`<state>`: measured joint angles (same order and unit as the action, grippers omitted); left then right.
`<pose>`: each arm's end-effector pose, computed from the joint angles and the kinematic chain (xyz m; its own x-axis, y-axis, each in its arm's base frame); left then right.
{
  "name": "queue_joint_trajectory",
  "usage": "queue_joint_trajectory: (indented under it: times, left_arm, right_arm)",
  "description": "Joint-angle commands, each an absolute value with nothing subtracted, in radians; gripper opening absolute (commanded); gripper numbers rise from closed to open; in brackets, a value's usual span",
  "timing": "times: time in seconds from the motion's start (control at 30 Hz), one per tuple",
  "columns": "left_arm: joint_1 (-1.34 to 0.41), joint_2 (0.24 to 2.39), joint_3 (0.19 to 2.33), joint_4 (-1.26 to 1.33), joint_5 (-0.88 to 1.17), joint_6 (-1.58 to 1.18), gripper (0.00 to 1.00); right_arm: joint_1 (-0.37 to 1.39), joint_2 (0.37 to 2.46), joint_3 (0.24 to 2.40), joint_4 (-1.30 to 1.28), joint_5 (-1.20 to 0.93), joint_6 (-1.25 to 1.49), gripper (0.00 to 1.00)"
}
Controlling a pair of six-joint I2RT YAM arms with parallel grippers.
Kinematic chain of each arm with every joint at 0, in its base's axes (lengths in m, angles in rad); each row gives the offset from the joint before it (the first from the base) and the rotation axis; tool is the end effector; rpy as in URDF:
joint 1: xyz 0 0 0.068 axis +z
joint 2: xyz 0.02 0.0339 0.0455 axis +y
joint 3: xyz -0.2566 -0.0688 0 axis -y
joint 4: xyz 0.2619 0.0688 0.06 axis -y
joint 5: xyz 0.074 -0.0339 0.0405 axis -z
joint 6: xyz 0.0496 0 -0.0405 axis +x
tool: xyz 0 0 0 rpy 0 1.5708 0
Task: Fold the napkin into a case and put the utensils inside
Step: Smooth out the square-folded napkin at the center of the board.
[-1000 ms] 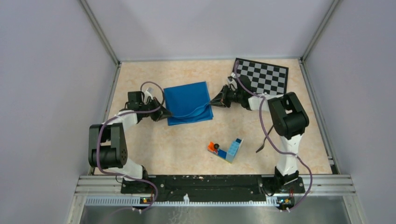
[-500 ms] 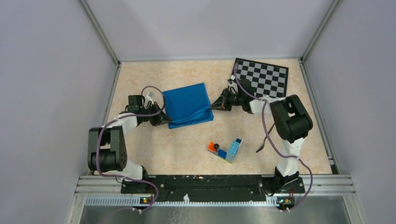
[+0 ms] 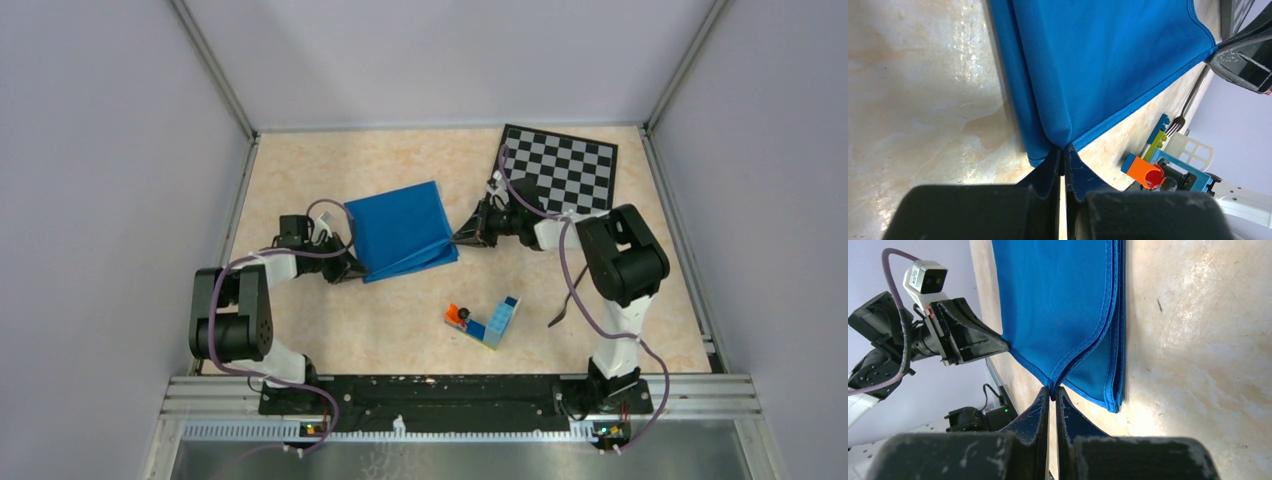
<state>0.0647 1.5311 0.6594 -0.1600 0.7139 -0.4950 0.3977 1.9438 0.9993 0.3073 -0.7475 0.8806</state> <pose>0.2830 -0.0142 0.1124 -0.8897 -0.4174 -0.1848 -0.1546 0.6565 -0.7383 0.3597 0.1877 0.1098 -0.9567 0.2115 -0.1999 -0.0786 0.4734 0.8773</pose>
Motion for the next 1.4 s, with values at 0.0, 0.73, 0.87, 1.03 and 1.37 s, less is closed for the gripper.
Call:
queue_joint_trajectory:
  times: [0.0, 0.73, 0.87, 1.03, 1.37]
  left_arm:
    - [0.068, 1.545, 0.647, -0.122, 0.727, -0.483, 0.06]
    - [0.065, 1.295, 0.707, -0.282, 0.75, -0.477, 0.49]
    - [0.01, 1.428, 0.727, -0.08, 0.854, -0.563, 0.48]
    - [-0.049, 1.551, 0.772, -0.019, 0.828, -0.573, 0.49]
    - [-0.02, 1.544, 0.611, -0.107, 0.626, -0.508, 0.35]
  right_arm:
    - [0.405, 1.948, 0.999, 0.347, -0.731, 0.846, 0.0]
    - [0.441, 1.791, 1.19, -0.261, -0.52, 0.449, 0.46]
    - [0.446, 1.881, 1.244, -0.105, -0.67, 0.552, 0.45]
    - [0.45, 1.961, 1.304, -0.031, -0.737, 0.616, 0.44]
    - [0.452, 1.999, 1.221, 0.057, -0.766, 0.661, 0.43]
